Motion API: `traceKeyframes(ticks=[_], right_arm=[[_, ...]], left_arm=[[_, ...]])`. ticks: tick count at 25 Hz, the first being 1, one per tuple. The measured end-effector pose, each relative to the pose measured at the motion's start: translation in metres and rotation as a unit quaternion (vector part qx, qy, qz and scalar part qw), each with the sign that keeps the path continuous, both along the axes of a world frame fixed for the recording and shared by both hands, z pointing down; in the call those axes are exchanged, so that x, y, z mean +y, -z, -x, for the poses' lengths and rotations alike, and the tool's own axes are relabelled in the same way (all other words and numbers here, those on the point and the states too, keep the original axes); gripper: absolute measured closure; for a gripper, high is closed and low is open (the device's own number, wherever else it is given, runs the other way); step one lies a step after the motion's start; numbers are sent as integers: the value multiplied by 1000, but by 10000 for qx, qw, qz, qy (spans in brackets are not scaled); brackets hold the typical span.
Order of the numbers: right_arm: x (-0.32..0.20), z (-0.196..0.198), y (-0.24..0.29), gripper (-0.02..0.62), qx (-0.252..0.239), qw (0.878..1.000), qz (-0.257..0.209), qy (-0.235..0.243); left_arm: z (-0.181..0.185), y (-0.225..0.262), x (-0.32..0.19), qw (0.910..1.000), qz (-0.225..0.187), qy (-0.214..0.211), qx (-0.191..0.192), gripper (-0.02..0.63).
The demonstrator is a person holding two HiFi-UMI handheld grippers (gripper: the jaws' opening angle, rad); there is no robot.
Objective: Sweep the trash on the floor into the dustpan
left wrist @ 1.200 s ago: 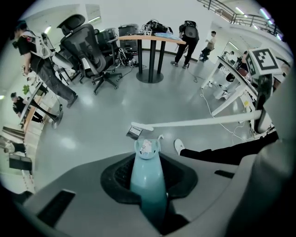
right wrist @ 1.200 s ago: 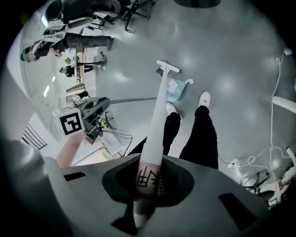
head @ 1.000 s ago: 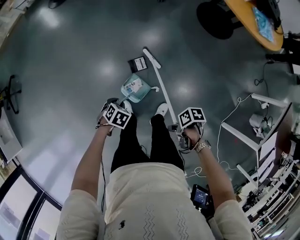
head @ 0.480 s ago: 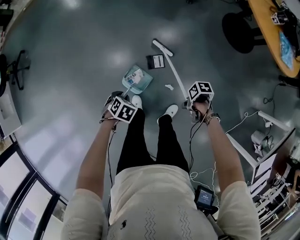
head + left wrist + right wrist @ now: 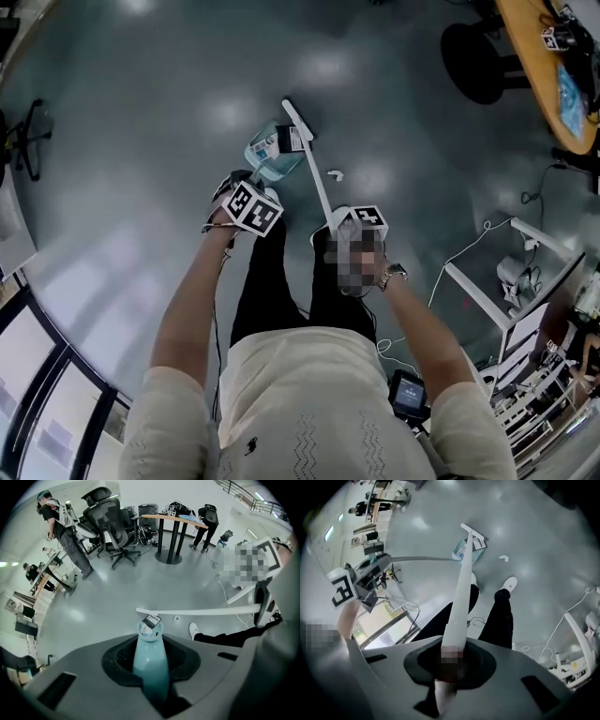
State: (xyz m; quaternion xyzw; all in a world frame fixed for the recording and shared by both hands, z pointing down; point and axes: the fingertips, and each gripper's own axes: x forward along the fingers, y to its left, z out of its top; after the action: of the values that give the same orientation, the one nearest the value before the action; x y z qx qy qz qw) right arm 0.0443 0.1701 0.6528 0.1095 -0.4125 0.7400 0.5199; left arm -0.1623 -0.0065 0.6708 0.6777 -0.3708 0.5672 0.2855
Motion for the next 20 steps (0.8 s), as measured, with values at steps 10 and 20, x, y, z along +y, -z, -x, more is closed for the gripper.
traceKeyframes(ticks=[10,20], right_arm=[[8,36,48,537,-317,9869,-203,-1567],[-1,1,65,540,18,9476,-889,-3070]], left_arm=[[10,8,13,9922,-142,-1138,489,512],[8,27,9,9512,-367,-2945,847,512]])
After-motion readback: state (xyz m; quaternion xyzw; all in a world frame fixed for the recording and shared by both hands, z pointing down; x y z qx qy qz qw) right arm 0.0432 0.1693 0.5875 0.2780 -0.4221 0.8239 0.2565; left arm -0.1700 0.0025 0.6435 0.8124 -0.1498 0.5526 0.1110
